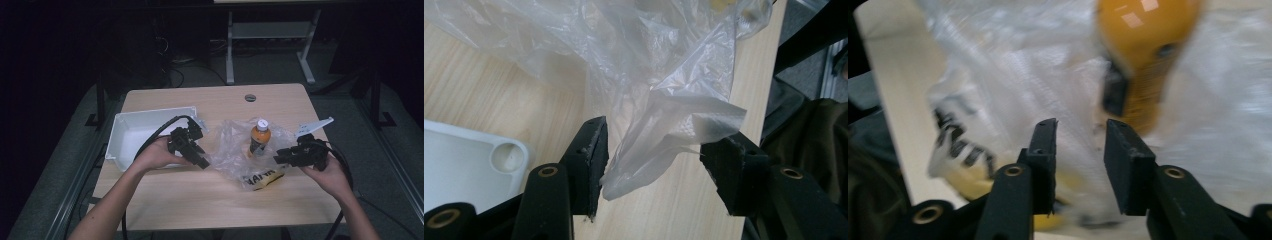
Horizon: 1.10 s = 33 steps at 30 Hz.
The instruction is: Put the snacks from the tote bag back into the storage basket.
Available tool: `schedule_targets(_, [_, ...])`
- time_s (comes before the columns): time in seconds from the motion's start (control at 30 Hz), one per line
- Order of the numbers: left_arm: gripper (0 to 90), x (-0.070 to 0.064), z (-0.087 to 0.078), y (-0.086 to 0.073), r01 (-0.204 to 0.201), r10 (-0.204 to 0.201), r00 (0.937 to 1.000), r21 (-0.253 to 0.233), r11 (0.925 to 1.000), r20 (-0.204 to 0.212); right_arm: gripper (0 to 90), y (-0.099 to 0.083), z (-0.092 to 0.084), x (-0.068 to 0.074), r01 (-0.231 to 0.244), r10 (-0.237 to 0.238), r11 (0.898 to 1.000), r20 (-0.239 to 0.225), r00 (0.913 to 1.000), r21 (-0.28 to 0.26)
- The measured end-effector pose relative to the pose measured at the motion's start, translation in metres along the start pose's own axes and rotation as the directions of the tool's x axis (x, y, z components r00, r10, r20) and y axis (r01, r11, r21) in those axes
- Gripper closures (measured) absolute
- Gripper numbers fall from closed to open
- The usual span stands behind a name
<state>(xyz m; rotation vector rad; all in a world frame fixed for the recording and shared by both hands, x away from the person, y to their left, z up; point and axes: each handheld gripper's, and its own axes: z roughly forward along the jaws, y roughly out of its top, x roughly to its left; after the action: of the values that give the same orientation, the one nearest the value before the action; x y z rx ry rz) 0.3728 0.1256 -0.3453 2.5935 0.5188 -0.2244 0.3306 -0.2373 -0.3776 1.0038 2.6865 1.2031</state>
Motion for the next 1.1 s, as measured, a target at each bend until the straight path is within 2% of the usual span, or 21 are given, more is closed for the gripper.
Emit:
schedule_targets(0.13, [44.4, -0.002, -0.001, -0.002, -0.003, 0.003, 1.0, -0.012, 0.9999, 0.001, 71.4, -0.006, 0.017, 0.008, 0.026, -0.025, 0.999, -0.031, 0.9992, 0.035])
schedule_targets(0.2, [43.8, -0.002, 0.0, -0.002, -0.005, 0.005, 1.0, -0.009, 0.9999, 0.002, 72.0, -0.009, 0.025, 0.009, 0.022, -0.02, 0.998, -0.045, 0.9988, 0.053])
schedule_targets(0.23, [43.2, -0.002, 0.0, -0.002, -0.004, 0.004, 0.9999, -0.013, 0.9999, 0.011, 72.5, -0.013, 0.032, 0.01, 0.027, -0.023, 0.997, -0.054, 0.9983, 0.079])
schedule_targets(0.53, [40.7, 0.0, -0.004, 0.0, 0.009, -0.007, 0.9993, -0.043, 0.999, 0.037, 72.4, -0.028, 0.058, 0.014, 0.023, -0.012, 0.989, -0.078, 0.9969, 0.146])
schedule_targets(0.63, [40.4, 0.0, -0.008, 0.001, 0.01, -0.008, 0.9991, -0.054, 0.9985, 0.043, 72.5, -0.032, 0.061, 0.014, 0.024, -0.011, 0.987, -0.083, 0.9965, 0.156])
schedule_targets(0.8, [40.2, -0.001, -0.017, 0.005, 0.012, -0.008, 0.9989, -0.089, 0.996, 0.046, 72.4, -0.038, 0.066, 0.014, 0.026, -0.012, 0.979, -0.07, 0.9975, 0.201])
schedule_targets(0.9, [40.2, -0.002, -0.022, 0.009, 0.004, -0.001, 0.9996, -0.094, 0.9956, 0.029, 70.8, -0.038, 0.063, 0.014, 0.025, -0.015, 0.983, -0.061, 0.998, 0.18])
schedule_targets(1.0, [40.3, -0.002, -0.026, 0.014, -0.004, 0.006, 0.9998, -0.099, 0.995, 0.017, 68.4, -0.034, 0.052, 0.015, 0.003, 0.003, 0.99, -0.039, 0.9992, 0.14])
schedule_targets(1.03, [40.6, -0.002, -0.027, 0.015, 0.002, 0.0, 0.9998, -0.101, 0.9949, 0.018, 66.8, -0.031, 0.045, 0.015, 0.002, 0.0, 0.994, -0.025, 0.9997, 0.11])
schedule_targets(1.1, [41.0, -0.001, -0.029, 0.019, -0.005, 0.006, 0.9999, -0.099, 0.995, 0.013, 65.6, -0.03, 0.042, 0.015, 0.006, -0.004, 0.995, -0.018, 0.9998, 0.098])
